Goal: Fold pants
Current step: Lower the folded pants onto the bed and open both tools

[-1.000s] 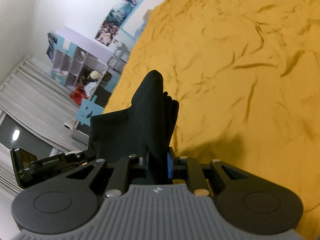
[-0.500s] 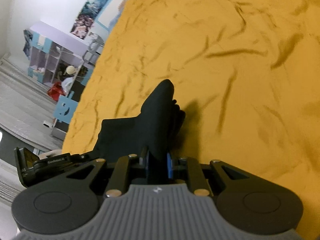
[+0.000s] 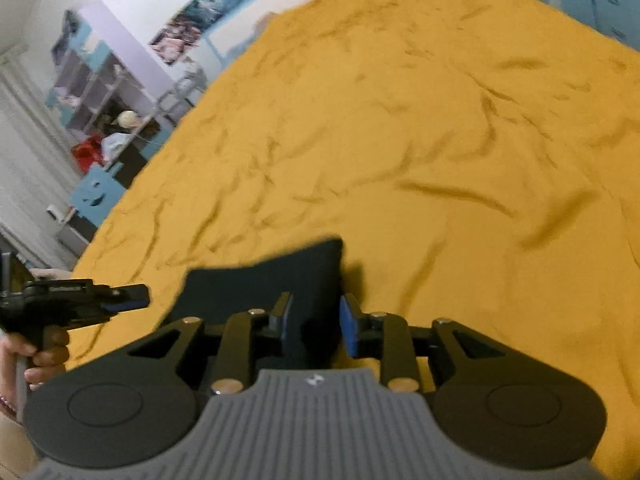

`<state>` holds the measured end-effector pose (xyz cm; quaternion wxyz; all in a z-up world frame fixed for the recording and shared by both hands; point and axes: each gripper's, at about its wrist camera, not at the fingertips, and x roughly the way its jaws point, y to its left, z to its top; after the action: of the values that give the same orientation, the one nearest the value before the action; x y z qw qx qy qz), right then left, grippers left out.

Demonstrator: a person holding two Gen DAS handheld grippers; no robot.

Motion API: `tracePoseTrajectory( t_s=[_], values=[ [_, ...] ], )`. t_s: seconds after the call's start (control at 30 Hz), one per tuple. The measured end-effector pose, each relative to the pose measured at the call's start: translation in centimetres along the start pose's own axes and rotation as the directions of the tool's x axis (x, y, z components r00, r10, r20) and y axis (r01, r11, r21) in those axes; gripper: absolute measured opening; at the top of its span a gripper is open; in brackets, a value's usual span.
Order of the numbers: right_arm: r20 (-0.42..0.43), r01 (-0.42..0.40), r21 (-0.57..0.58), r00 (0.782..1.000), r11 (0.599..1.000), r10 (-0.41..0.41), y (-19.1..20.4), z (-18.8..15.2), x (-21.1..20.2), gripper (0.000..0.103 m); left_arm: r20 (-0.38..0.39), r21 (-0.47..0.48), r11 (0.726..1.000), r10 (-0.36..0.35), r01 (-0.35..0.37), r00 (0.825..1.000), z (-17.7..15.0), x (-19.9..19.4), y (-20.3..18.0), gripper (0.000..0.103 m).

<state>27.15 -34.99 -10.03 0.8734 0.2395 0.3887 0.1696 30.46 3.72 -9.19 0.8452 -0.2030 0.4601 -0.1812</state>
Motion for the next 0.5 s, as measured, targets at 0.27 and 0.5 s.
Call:
tracePoseTrajectory(
  t_s=[0.27,0.5],
  values=[
    [-0.039,0.079,-0.023,0.996,0.997,-0.08,-1.0,0.7,4.6,0.002,-0.029,-0.034,0.994,0.104,-0.105,0.994,0.2,4.8,0.6,0.019],
    [-0.006,0.116,-0.077,0.993,0.99,-0.117,0.3,0.6,2.6,0.007,0.023,0.022,0.985,0.169,-0.17,0.985,0.0,2.1,-1.0,0.019]
  ],
)
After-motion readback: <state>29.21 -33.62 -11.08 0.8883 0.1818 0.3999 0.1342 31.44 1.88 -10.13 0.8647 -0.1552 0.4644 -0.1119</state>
